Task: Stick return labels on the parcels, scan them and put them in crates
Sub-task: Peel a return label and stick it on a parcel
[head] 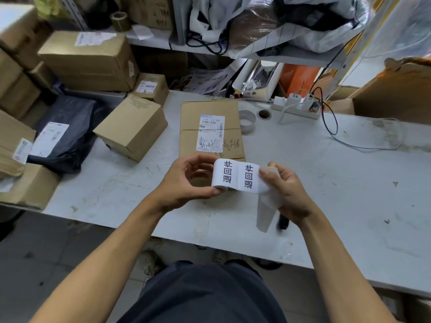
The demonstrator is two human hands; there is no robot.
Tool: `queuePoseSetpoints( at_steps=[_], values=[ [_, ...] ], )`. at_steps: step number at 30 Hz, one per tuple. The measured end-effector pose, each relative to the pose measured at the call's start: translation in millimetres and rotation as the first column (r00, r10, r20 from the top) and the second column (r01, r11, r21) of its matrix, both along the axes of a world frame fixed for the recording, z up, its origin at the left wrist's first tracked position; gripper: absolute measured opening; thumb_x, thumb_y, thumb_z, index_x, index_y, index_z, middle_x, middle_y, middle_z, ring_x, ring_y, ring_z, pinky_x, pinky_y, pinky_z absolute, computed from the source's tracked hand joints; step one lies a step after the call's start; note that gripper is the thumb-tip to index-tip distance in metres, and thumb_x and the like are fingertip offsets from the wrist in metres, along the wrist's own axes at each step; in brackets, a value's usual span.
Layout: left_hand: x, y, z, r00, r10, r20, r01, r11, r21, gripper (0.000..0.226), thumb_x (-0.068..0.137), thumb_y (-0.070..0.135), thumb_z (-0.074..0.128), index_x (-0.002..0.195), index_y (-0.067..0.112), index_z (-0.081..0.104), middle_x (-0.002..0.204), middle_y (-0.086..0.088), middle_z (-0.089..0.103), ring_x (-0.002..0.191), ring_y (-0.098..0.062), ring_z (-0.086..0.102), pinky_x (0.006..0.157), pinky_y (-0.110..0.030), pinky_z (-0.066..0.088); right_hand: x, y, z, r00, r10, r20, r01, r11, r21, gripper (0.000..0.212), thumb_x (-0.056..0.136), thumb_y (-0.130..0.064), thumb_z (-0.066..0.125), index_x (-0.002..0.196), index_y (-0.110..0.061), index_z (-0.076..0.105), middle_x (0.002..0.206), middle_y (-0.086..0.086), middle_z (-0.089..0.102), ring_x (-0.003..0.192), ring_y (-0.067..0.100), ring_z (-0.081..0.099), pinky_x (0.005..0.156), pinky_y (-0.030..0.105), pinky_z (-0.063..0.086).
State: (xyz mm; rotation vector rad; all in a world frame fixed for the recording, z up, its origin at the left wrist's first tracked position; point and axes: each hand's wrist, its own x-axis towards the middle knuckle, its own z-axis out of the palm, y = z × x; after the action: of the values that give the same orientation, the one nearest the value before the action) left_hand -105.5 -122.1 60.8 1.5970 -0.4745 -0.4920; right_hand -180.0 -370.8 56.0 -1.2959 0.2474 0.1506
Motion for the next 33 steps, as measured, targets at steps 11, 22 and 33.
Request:
queuePoseSetpoints(
  at_steps=[11,22,33],
  values=[
    [-14.1,-22.9,8.9,0.857,-0.187,-0.48,-0.122,0.831,-0.543,0.095,0.066,0.047,0.089,0.142,0.008,0.049,0.137,-0.016,0.051,0.128,-0.032,0.048,0.115,-0.049,0.031,15.4,37.3,9.4,0.979,0.186,0.088,-0.204,0.934,0.294,0.026,0.069,-0.024,0.088,0.07,-0.019,0.062,0.085,0.011,0.059,0.075,0.017,0.058,0.066,0.025,0.049],
    [-17.2,-33.9,15.5,0.746,-0.215,-0.63,-0.328,0.705,-0.629,0.092,0.085,0.055,0.065,0.157,0.007,0.032,0.14,-0.015,0.049,0.124,-0.032,0.051,0.112,-0.046,0.037,30.3,87.9,38.2,0.999,0.015,0.045,-0.037,0.848,0.529,0.022,0.079,-0.001,0.054,0.072,-0.017,0.042,0.087,0.009,0.06,0.076,0.017,0.058,0.062,0.024,0.05],
    [-8.0,-28.6,8.3,0.746,-0.222,-0.628,-0.325,0.701,-0.635,0.08,0.081,0.045,0.065,0.147,0.005,0.043,0.133,-0.017,0.055,0.126,-0.034,0.049,0.106,-0.04,0.041,37.0,102.8,34.2,0.982,-0.187,-0.02,0.173,0.856,0.487,0.035,0.077,-0.009,0.077,0.075,-0.018,0.044,0.1,0.009,0.066,0.093,0.023,0.066,0.081,0.036,0.057]
  ],
)
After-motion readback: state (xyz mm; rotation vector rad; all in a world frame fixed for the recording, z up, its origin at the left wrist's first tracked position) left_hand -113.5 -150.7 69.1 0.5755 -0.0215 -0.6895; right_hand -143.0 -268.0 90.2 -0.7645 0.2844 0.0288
